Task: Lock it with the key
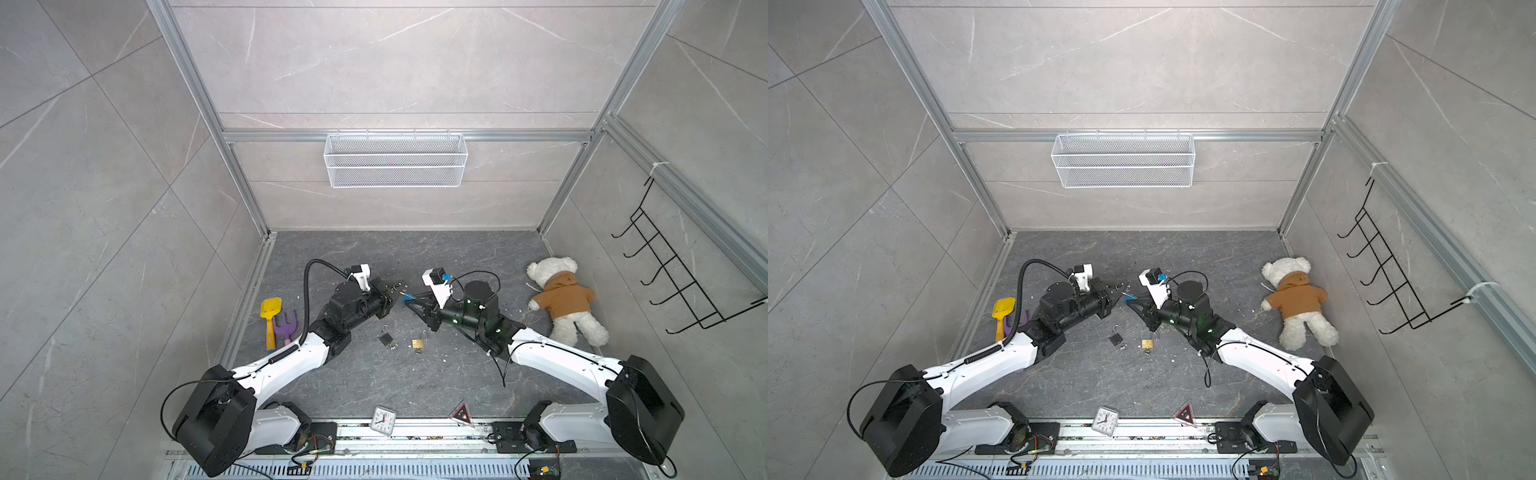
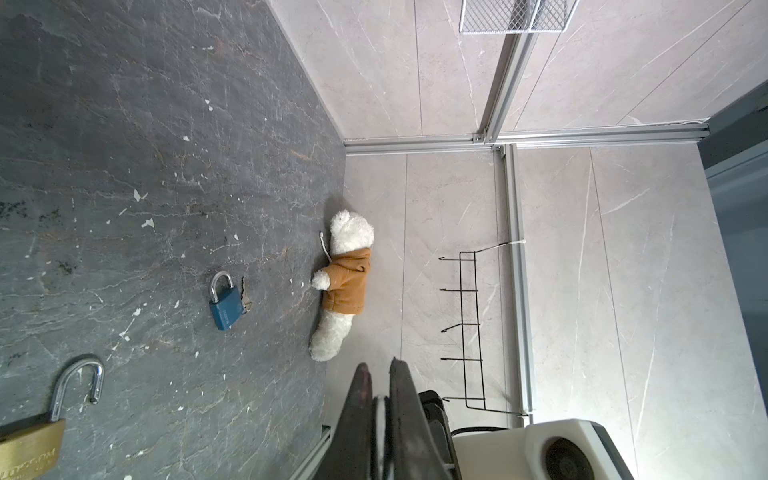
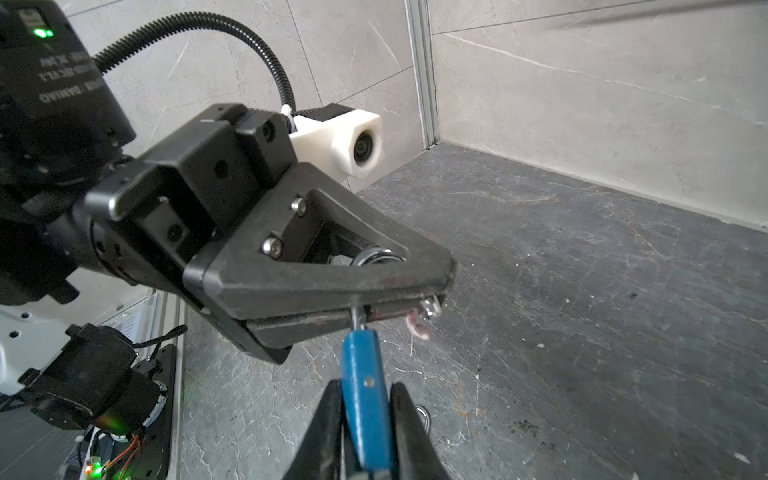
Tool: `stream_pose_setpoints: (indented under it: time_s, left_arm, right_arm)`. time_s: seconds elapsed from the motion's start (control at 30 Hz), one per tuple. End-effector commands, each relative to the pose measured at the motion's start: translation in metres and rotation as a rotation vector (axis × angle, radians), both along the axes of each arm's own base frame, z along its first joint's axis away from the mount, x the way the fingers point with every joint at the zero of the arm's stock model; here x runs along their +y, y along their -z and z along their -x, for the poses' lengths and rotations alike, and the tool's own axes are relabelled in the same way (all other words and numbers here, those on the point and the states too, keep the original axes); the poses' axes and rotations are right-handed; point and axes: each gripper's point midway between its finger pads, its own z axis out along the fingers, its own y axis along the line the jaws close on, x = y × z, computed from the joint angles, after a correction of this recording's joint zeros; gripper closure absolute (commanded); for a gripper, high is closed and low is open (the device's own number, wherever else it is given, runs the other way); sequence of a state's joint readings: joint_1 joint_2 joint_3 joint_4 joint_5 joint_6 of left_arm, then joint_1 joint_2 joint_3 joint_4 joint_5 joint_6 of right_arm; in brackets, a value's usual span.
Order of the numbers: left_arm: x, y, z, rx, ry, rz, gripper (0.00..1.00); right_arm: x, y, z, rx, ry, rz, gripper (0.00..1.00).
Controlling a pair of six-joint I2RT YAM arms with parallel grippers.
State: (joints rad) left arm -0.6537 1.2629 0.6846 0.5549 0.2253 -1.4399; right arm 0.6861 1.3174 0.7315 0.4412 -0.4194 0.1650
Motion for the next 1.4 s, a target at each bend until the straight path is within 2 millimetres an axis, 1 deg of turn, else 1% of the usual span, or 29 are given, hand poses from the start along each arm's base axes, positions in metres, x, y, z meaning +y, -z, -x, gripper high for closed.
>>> stream_pose_setpoints:
  time_s: [0.0, 0.1, 0.17, 0.2, 0.23, 0.27, 0.3, 0.37, 0.47, 0.53, 0.6, 0.73, 0.83, 0.9, 1.0, 1.03, 1.13, 1.37]
  left_arm:
    - [-0.003, -0.04, -0.002, -0.094, 0.004, 0.066, 1.0]
    - [-0.002, -0.039, -0.002, -0.099, 0.005, 0.045, 1.0]
    - [-0.001, -0.04, -0.002, -0.125, 0.008, 0.025, 1.0]
    - [0.0, -0.041, -0.003, -0.143, 0.019, 0.009, 0.84]
    - [0.002, -0.042, -0.004, -0.175, 0.031, -0.018, 0.62]
    - [0.004, -0.042, -0.005, -0.199, 0.048, -0.052, 0.49]
    - [0.007, -0.041, -0.006, -0.233, 0.065, -0.112, 0.37]
    - [0.016, -0.037, -0.006, -0.306, 0.095, -0.247, 0.28]
    - [0.025, -0.036, -0.002, -0.494, 0.123, -0.444, 0.23]
    - [0.028, -0.03, -0.001, -0.587, 0.157, -0.55, 0.23]
    - [0.027, -0.02, 0.0, -0.635, 0.207, -0.629, 0.24]
    - [0.021, -0.003, -0.001, -0.725, 0.265, -0.697, 0.25]
    - [0.016, -0.002, 0.004, -0.79, 0.287, -0.663, 0.25]
    - [0.008, -0.005, 0.015, -0.817, 0.352, -0.609, 0.26]
    - [-0.003, -0.008, 0.035, -0.873, 0.458, -0.522, 0.27]
    - [-0.007, -0.009, 0.042, -0.892, 0.502, -0.488, 0.29]
    - [-0.013, -0.009, 0.055, -0.903, 0.582, -0.42, 0.31]
    - [-0.013, -0.007, 0.06, -0.906, 0.597, -0.399, 0.34]
  right_arm:
    - [-0.002, -0.017, -0.004, -0.029, 0.028, -0.038, 0.86]
    - [-0.004, -0.016, -0.005, -0.025, 0.039, -0.038, 1.0]
    - [-0.007, -0.015, -0.009, -0.008, 0.062, -0.039, 1.0]
    - [-0.009, -0.015, -0.01, 0.005, 0.069, -0.037, 1.0]
    - [-0.011, -0.014, -0.013, 0.02, 0.08, -0.035, 1.0]
    - [-0.013, -0.014, -0.016, 0.041, 0.096, -0.038, 1.0]
    - [-0.017, -0.015, -0.019, 0.072, 0.108, -0.046, 1.0]
    - [-0.023, -0.019, -0.021, 0.142, 0.102, -0.061, 1.0]
    - [-0.03, -0.026, -0.016, 0.247, 0.057, -0.063, 1.0]
    - [-0.033, -0.03, -0.008, 0.335, 0.016, -0.048, 1.0]
    - [-0.038, -0.03, 0.001, 0.429, -0.011, -0.024, 1.0]
    - [-0.043, -0.03, 0.015, 0.623, -0.059, -0.035, 1.0]
    - [-0.041, -0.03, 0.026, 0.73, -0.133, -0.07, 1.0]
    - [-0.04, -0.03, 0.031, 0.759, -0.158, -0.083, 1.0]
    - [-0.04, -0.026, 0.031, 0.781, -0.161, -0.089, 1.0]
    - [-0.039, -0.024, 0.031, 0.787, -0.166, -0.088, 1.0]
    - [-0.037, -0.018, 0.03, 0.811, -0.178, -0.096, 1.0]
    - [-0.035, -0.013, 0.031, 0.817, -0.194, -0.096, 1.0]
